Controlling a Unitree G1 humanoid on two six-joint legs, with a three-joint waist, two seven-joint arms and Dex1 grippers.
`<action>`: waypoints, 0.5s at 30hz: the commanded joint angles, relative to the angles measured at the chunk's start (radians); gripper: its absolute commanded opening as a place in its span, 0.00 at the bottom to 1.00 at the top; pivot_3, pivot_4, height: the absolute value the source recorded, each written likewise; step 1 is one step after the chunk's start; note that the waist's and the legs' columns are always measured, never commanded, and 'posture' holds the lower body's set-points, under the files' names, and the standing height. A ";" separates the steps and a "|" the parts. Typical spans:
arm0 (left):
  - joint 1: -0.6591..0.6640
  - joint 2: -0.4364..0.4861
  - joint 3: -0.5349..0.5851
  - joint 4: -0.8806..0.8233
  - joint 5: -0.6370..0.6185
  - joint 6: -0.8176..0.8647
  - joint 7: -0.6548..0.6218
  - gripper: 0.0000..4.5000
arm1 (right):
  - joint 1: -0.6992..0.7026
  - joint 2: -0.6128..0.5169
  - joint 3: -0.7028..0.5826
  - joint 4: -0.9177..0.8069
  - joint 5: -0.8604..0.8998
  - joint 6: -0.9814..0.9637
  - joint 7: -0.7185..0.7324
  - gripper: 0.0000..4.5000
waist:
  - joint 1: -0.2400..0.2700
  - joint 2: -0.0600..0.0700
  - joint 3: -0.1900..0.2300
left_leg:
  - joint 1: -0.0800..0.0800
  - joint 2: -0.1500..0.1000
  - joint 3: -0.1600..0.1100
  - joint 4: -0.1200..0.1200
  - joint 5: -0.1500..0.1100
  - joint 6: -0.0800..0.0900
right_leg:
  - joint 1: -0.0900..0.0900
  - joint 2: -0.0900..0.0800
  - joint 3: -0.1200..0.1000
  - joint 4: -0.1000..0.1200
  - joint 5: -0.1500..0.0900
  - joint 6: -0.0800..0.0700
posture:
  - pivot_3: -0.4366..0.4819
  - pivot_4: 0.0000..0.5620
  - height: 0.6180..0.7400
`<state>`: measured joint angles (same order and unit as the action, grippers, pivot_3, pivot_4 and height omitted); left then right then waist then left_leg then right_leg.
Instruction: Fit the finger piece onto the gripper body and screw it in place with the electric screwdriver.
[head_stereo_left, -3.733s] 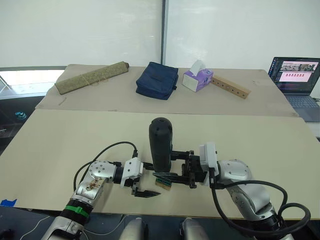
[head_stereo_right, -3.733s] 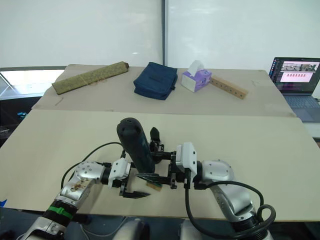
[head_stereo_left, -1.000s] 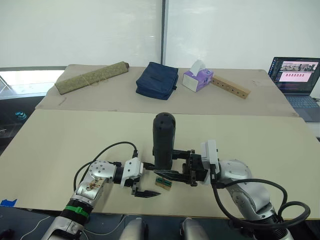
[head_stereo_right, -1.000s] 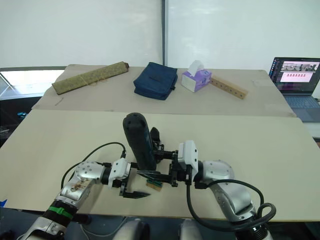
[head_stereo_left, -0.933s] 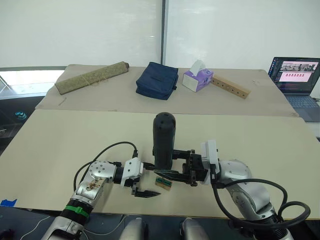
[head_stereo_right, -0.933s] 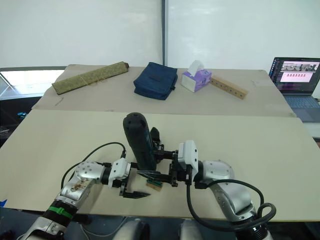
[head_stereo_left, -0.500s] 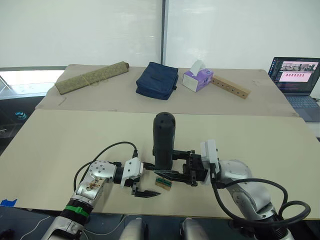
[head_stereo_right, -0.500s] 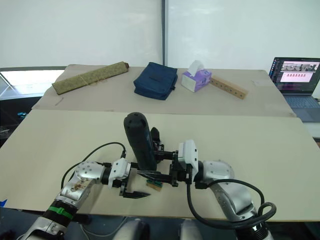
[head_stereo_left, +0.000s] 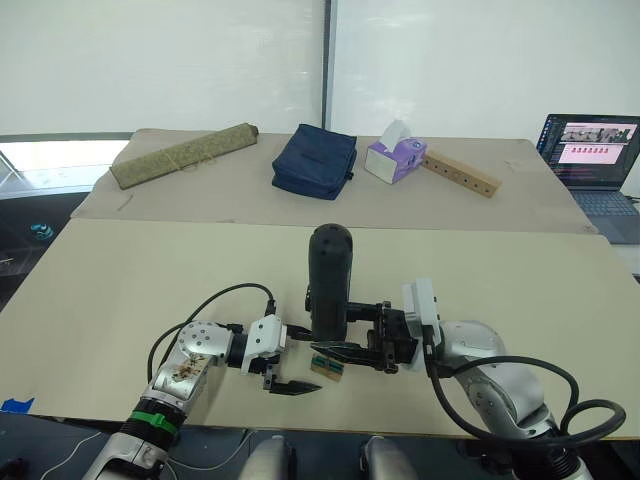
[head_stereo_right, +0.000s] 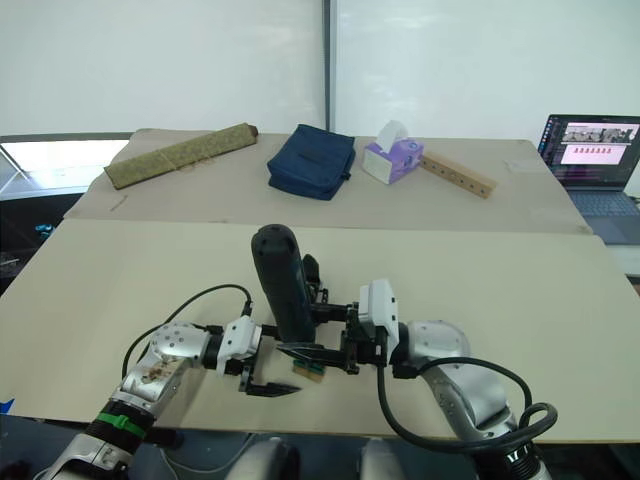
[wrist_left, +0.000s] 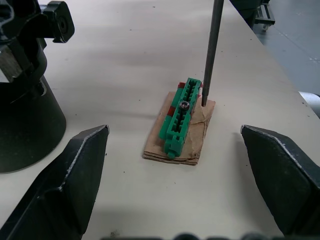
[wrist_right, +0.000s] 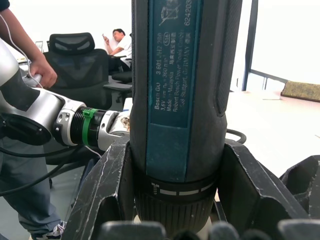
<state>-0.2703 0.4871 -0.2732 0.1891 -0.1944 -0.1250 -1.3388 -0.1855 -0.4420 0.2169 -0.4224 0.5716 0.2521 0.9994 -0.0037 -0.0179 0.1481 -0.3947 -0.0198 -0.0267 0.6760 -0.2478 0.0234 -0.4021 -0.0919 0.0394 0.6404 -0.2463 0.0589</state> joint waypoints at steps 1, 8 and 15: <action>0.025 -0.008 -0.046 0.020 0.023 0.022 0.001 0.99 | -0.029 0.021 -0.043 -0.049 0.046 -0.018 -0.008 0.42 | 0.000 0.000 0.000 | 0.000 0.000 0.000 0.000 0.000 0.000 | 0.000 0.000 0.000 0.000 0.000 0.000 | 0.48 0.27 1.00; 0.022 -0.008 -0.046 0.024 0.025 0.019 0.001 0.99 | -0.035 0.031 -0.038 -0.034 0.019 -0.028 0.000 0.42 | 0.000 0.000 0.000 | 0.000 0.000 0.000 0.000 0.000 0.000 | 0.000 0.000 0.000 0.000 0.000 0.000 | 0.48 0.27 1.00; 0.023 -0.008 -0.047 0.027 0.026 0.016 0.001 0.99 | -0.030 0.031 -0.033 -0.028 0.004 -0.033 0.006 0.42 | 0.000 0.000 0.000 | 0.000 0.000 0.000 0.000 0.000 0.000 | 0.000 0.000 0.000 0.000 0.000 0.000 | 0.48 0.27 1.00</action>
<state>-0.2707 0.4869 -0.2736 0.1899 -0.1943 -0.1257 -1.3385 -0.1989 -0.4184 0.1972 -0.4219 0.5690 0.2507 1.0002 -0.0035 -0.0179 0.1481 -0.3947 -0.0199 -0.0267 0.6760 -0.2478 0.0234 -0.4021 -0.0919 0.0394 0.6405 -0.2463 0.0589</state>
